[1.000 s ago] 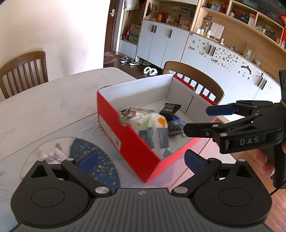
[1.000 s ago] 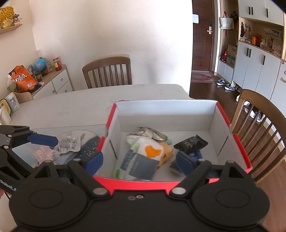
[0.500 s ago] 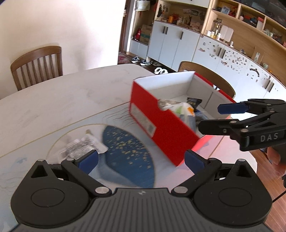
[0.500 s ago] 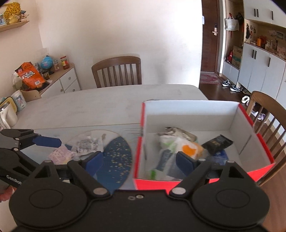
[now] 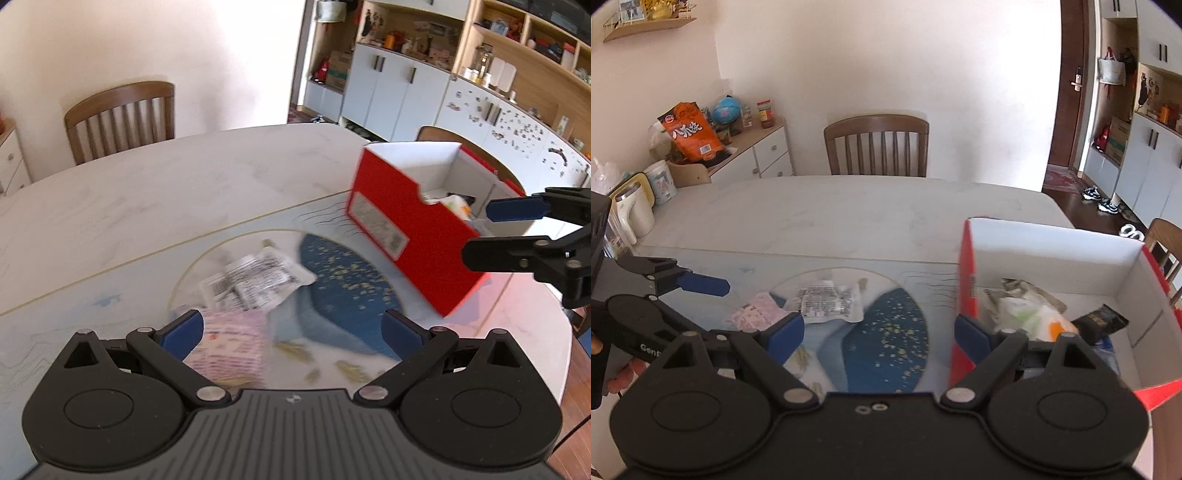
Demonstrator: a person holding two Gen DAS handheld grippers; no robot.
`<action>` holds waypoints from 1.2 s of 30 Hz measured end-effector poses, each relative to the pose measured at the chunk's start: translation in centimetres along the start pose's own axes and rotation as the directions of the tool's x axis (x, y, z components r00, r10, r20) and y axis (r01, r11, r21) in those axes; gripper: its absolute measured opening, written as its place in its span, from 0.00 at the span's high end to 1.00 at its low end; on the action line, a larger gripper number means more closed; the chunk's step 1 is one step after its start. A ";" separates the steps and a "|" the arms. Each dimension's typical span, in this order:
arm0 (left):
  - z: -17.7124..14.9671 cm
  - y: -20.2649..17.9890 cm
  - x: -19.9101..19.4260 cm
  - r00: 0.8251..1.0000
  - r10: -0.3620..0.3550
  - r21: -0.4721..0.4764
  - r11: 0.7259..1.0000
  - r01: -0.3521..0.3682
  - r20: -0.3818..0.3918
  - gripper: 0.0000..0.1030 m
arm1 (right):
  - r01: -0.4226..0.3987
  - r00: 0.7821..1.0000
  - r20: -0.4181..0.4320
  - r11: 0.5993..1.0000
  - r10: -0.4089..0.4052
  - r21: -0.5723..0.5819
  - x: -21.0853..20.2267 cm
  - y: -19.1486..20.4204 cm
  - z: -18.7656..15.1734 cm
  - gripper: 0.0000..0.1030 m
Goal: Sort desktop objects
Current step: 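Lift both open tools out of the box and move back over the table, then grasp the purple-white snack packet with the left tool while the right tool grasps the white wrapper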
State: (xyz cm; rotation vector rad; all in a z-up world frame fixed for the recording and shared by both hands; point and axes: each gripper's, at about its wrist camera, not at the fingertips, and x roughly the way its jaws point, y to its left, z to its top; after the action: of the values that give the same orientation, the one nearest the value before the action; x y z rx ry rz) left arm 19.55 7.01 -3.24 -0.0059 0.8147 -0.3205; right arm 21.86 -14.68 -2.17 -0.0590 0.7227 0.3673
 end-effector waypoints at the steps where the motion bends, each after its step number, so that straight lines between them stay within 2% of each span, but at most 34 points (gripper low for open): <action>1: -0.2 0.4 0.2 1.000 0.002 -0.004 1.000 -0.002 -0.001 0.00 | -0.003 1.000 -0.002 1.000 0.003 -0.001 0.2 0.2 0.1 0.14; 9: -1.2 2.4 1.7 1.000 0.024 -0.005 1.000 -0.024 -0.017 0.00 | -0.025 0.999 -0.027 0.999 0.024 -0.030 2.9 1.9 0.3 0.14; 18: -1.7 4.2 3.5 0.998 0.050 0.001 0.999 -0.050 -0.035 0.00 | -0.014 0.997 -0.073 0.999 0.011 -0.042 6.6 2.6 0.1 0.14; 22: -2.0 4.3 4.0 0.998 0.055 0.010 0.998 -0.055 -0.042 0.00 | -0.025 0.995 -0.101 0.992 0.012 -0.122 8.2 3.0 0.5 0.14; 25: -2.2 4.4 4.4 0.997 0.057 0.010 0.998 -0.057 -0.053 0.00 | -0.064 0.988 -0.149 0.978 0.034 -0.200 9.3 3.5 0.7 0.14; 27: -2.4 4.4 4.7 0.997 0.050 0.006 0.999 -0.050 -0.065 0.00 | -0.115 0.980 -0.192 0.950 0.060 -0.291 9.8 4.1 1.0 0.14; 30: -2.7 4.4 5.1 0.996 0.048 0.011 0.999 -0.048 -0.070 0.00 | -0.195 0.966 -0.242 0.870 0.091 -0.452 10.3 5.3 1.7 0.14; 36: -3.0 4.3 5.7 0.996 0.046 0.008 0.999 -0.046 -0.080 0.00 | -0.328 0.930 -0.343 0.721 0.133 -0.610 12.6 6.6 3.0 0.17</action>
State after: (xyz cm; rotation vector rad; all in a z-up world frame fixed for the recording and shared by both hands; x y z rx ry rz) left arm 22.29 9.84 -9.89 0.0320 0.8925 -0.2812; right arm 30.16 -4.04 -7.71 -0.7177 0.8501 0.8682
